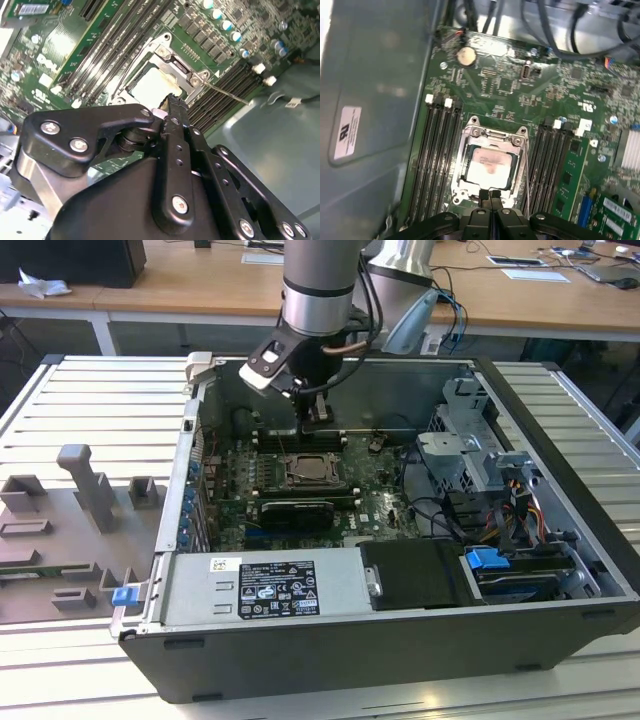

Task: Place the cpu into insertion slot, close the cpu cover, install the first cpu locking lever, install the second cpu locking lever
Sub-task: 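Install the first cpu locking lever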

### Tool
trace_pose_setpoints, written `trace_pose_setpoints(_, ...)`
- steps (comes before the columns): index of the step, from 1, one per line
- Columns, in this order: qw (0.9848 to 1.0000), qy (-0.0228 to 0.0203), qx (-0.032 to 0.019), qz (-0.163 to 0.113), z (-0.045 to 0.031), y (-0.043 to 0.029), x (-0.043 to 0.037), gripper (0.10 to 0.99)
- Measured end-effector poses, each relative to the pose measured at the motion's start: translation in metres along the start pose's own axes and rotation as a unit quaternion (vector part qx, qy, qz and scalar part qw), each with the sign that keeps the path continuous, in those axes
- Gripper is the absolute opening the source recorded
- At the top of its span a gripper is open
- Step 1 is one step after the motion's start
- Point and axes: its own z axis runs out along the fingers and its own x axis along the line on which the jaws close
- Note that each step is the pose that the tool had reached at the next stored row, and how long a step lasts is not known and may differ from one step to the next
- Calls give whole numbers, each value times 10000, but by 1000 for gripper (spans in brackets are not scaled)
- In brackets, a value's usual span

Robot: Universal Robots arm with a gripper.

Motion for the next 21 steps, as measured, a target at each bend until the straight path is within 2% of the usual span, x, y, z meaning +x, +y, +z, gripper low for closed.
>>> trace_pose_setpoints(7,9994,-5,8,-347,1,1,4,106)
trace_pose_setpoints(10,9983,-8,13,-583,2,1,4,106)
trace_pose_setpoints(21,9946,-15,25,-1034,2,1,4,106)
